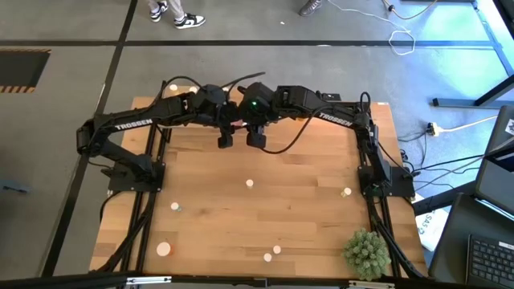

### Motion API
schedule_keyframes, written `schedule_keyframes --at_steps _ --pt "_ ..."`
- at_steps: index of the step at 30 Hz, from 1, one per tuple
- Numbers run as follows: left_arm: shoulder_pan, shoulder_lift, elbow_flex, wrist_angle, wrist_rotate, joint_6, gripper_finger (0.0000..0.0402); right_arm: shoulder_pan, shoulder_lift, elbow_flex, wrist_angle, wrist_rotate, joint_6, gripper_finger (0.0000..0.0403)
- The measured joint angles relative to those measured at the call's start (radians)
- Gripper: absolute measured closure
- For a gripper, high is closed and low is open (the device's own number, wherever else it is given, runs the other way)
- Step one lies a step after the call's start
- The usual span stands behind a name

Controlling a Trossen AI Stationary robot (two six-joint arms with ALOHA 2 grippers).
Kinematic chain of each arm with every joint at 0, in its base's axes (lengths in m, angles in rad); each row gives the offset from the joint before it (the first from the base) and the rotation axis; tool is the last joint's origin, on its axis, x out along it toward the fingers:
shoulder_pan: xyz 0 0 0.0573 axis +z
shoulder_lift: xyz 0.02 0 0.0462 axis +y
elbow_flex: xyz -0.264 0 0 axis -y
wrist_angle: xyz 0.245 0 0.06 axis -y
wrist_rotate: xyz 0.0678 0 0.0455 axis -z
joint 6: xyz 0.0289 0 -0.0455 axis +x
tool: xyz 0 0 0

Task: Pick and place medicine bottles onto shelf by color
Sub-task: Put the top small red pill bottle on the shelf

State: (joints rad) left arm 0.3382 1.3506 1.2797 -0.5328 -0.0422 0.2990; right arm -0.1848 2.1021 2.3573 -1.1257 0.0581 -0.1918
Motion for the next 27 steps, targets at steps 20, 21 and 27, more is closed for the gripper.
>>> schedule_keyframes --at_steps 20,21,27 --pt "0.0 0.0 0.0 0.001 0.003 0.0 0.028 0.0 0.0 0.0 -0.006 0.002 0.0 0.0276" --pt "0.0 0.0 0.0 0.001 0.003 0.0 0.028 0.0 0.0 0.0 -0.006 0.002 0.001 0.0276" --pt "0.0 0.0 0.0 0.002 0.003 0.0 0.028 0.0 0.0 0.0 -0.007 0.002 0.0 0.0275"
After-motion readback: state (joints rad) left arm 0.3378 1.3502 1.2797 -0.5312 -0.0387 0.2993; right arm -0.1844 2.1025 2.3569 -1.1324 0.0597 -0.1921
